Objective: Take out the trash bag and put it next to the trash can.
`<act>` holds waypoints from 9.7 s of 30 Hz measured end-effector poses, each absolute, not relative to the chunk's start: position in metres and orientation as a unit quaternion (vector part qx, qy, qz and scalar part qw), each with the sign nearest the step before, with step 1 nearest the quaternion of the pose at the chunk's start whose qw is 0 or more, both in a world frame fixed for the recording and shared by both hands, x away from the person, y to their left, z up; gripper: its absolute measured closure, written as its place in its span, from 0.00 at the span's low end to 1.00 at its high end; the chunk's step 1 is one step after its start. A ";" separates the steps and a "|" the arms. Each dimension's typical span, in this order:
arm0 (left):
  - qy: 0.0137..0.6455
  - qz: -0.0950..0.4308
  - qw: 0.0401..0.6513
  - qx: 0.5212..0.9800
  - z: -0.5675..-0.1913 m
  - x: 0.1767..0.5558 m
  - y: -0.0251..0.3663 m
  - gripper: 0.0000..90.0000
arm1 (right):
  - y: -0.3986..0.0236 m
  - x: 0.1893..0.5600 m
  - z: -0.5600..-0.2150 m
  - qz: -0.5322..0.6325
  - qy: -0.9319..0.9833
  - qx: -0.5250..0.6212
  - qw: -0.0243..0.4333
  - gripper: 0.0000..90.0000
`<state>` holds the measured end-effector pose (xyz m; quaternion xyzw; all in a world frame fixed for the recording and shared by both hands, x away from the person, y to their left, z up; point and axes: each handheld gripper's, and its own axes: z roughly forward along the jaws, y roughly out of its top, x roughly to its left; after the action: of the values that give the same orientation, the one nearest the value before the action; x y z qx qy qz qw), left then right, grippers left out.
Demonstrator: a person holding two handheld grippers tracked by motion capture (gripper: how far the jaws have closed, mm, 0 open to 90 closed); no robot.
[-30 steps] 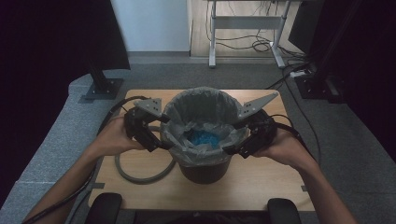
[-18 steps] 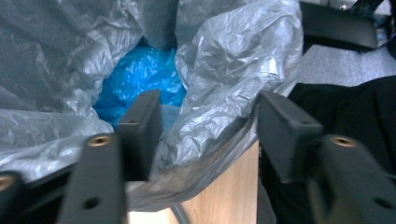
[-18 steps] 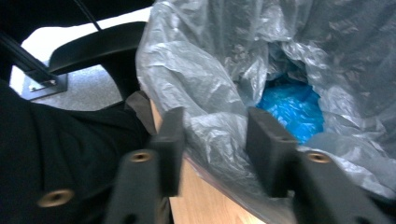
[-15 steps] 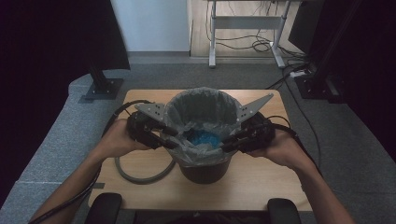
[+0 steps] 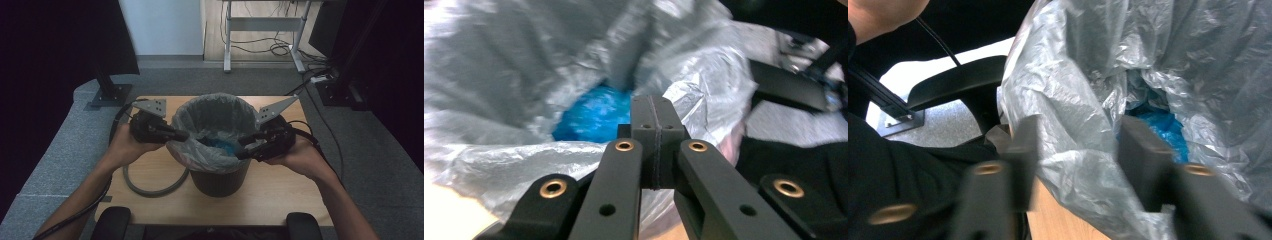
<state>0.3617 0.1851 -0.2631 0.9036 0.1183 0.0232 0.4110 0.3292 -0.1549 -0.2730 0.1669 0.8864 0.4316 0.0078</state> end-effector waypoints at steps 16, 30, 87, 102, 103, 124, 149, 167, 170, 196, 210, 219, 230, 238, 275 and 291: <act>0.153 0.047 0.402 0.902 -0.260 0.376 0.198 0.97 | -0.153 0.332 -0.280 0.409 0.897 0.169 0.009 0.99; 0.057 0.023 0.352 0.934 -0.268 0.361 0.153 0.57 | -0.152 0.338 -0.278 0.428 0.885 0.181 0.009 0.78; 0.147 0.083 0.382 0.909 -0.254 0.389 0.133 0.99 | -0.160 0.368 -0.253 0.454 0.856 0.237 0.071 0.88; 0.219 0.092 0.386 0.892 -0.255 0.428 0.163 1.00 | -0.168 0.367 -0.272 0.437 0.868 0.230 0.039 0.61; 0.222 0.094 0.388 0.889 -0.254 0.430 0.165 1.00 | -0.167 0.368 -0.273 0.432 0.871 0.229 0.036 0.70; 0.305 0.079 0.310 0.897 -0.275 0.468 0.168 0.57 | -0.166 0.414 -0.286 0.417 0.843 0.307 0.145 0.39; 0.236 0.118 0.349 0.899 -0.255 0.445 0.156 0.99 | -0.177 0.419 -0.277 0.435 0.820 0.323 0.183 0.96; 0.149 0.035 0.427 0.891 -0.244 0.425 0.140 0.99 | -0.142 0.396 -0.263 0.457 0.861 0.203 0.093 0.92; 0.140 0.025 0.428 0.893 -0.248 0.424 0.133 0.99 | -0.133 0.396 -0.268 0.457 0.866 0.188 0.081 0.90; 0.125 -0.046 0.447 0.885 -0.248 0.424 0.132 0.46 | -0.100 0.397 -0.279 0.435 0.883 0.164 0.066 0.93; 0.088 -0.016 0.378 0.922 -0.276 0.420 0.113 0.39 | -0.104 0.397 -0.267 0.466 0.868 0.165 0.046 0.93; 0.117 0.009 0.343 0.932 -0.280 0.424 0.118 0.88 | -0.111 0.395 -0.262 0.461 0.870 0.167 0.041 0.72; 0.137 0.011 0.354 0.925 -0.280 0.431 0.145 0.90 | -0.152 0.386 -0.246 0.430 0.861 0.245 0.117 0.09; 0.097 -0.007 0.374 0.922 -0.266 0.422 0.128 0.90 | -0.131 0.396 -0.271 0.424 0.881 0.197 0.070 0.06; 0.130 -0.020 0.451 0.883 -0.252 0.423 0.152 0.44 | -0.133 0.396 -0.274 0.450 0.866 0.199 0.092 0.89; 0.151 0.043 0.383 0.910 -0.284 0.430 0.134 0.95 | -0.149 0.390 -0.261 0.475 0.855 0.193 0.079 0.88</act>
<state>0.4304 0.1342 -0.2844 0.9105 0.1508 0.0427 0.3827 0.3901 -0.1493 -0.2612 0.1932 0.8550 0.4747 0.0792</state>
